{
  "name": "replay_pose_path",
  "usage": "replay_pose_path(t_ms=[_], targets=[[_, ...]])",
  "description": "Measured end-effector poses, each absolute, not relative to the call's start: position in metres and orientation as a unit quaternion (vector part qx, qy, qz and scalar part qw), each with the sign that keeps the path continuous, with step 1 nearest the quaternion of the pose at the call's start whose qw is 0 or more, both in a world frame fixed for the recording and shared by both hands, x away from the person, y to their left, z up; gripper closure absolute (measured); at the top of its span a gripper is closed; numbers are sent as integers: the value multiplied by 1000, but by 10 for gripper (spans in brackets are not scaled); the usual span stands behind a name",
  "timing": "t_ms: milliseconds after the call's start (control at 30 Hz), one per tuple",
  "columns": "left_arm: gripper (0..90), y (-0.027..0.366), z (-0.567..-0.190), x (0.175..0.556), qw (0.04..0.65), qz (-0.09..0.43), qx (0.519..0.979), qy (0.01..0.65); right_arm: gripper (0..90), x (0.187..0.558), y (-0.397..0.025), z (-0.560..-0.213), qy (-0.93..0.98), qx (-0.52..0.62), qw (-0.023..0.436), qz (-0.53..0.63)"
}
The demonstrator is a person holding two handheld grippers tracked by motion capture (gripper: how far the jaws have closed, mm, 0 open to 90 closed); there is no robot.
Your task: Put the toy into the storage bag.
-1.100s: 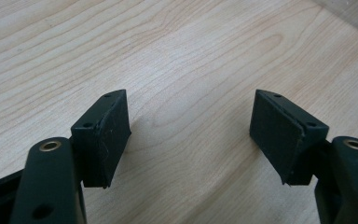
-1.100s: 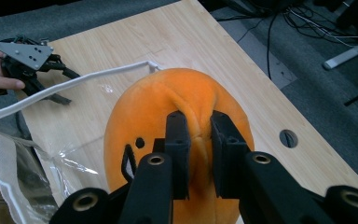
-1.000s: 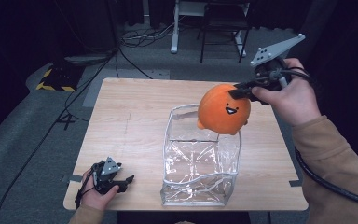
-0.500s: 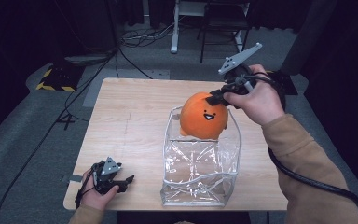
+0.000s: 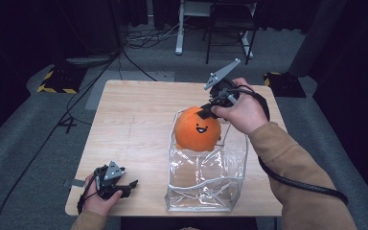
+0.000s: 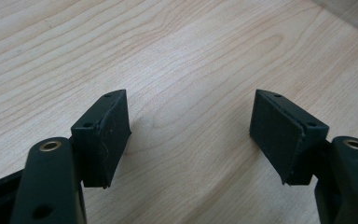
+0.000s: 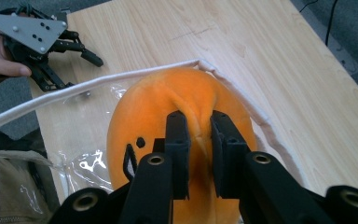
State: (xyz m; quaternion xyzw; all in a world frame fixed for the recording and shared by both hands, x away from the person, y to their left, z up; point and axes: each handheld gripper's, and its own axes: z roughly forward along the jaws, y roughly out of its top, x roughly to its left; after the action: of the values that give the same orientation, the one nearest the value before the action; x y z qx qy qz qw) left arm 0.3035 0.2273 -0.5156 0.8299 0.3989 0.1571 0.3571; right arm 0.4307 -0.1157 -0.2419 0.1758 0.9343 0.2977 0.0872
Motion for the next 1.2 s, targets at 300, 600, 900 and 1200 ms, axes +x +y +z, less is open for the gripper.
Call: replay_pose_path(t_ms=[300, 600, 900, 1200], targets=[[291, 227, -516, 303, 357, 157, 830, 399, 789, 433, -108, -258, 939, 176, 79, 284], [291, 227, -516, 303, 357, 157, 830, 399, 788, 434, -100, -280, 947, 173, 63, 263], [290, 227, -516, 303, 357, 157, 830, 399, 784, 435, -90, -303, 956, 168, 47, 237], [290, 227, -516, 304, 357, 157, 830, 399, 771, 438, -84, -324, 958, 180, 31, 219]])
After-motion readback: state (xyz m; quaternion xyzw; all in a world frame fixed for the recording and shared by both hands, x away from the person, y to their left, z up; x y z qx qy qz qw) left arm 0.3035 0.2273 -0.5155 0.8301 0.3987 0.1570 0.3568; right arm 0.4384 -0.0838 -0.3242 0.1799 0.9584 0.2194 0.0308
